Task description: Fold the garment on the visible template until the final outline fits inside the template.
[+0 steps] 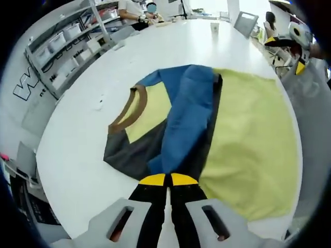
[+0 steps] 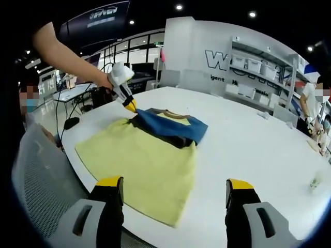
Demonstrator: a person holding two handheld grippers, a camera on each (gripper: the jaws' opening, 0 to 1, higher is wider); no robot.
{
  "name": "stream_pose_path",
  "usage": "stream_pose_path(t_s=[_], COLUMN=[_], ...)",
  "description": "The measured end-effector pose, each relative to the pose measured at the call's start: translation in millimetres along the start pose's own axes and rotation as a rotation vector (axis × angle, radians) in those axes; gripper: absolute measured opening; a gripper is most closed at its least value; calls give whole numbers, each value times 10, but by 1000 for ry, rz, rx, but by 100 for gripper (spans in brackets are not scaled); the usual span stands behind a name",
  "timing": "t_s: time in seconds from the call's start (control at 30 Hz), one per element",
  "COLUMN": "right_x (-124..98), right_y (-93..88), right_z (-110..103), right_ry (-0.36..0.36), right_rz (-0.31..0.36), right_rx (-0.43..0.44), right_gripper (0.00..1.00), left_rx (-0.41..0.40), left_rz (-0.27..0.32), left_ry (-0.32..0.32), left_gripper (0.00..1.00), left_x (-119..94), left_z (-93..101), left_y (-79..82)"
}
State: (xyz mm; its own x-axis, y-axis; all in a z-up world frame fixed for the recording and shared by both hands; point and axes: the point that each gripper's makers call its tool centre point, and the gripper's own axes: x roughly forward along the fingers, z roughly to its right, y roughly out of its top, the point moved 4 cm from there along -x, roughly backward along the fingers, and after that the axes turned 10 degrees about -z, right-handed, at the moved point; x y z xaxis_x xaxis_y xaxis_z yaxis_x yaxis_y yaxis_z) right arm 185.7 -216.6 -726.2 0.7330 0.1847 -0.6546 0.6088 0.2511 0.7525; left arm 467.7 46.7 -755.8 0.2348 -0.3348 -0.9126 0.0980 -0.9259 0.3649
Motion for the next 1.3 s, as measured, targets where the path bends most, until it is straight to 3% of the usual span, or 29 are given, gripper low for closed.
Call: stream_pose_path(t_s=[0.2,0.3,0.5,0.63,0.83,1.0,1.1,1.17,1.3], right_x=[1,5,10,9,8,14,21,21,22], right_y=[1,-6,-11,-12,-17,-22,-30,-25,-30], right_z=[-13,-21,-17,-10,2,6,2,-4,-3], right_ry=[8,12,10,6,-2,-7,-6,-4,-4], right_rz=[2,-3,-4,-7,-11,-13,-18,-18,-19], right_rx=[-6,-12,-15,-15,-11,-16,-20,-25,-24], right_gripper=[79,79,78,77,76,76,76,76,76], left_rx=[34,13,-24,-70,-132,-137,-179,-204,-205], left_rz=[5,14,17,-100,-148,-118,-84,-57,-39], left_ry=[-23,-105,-149,-98,-57,-21,101,141,117], left_gripper=[4,4,5,5,5,5,8,13,17], left_x=[-178,-288,-335,-175,-24,13,21,30,45], left_z=[17,93,32,-160,-307,-384,-510,-533,-416], left_y=[111,199,322,175,119,172,183,172,108])
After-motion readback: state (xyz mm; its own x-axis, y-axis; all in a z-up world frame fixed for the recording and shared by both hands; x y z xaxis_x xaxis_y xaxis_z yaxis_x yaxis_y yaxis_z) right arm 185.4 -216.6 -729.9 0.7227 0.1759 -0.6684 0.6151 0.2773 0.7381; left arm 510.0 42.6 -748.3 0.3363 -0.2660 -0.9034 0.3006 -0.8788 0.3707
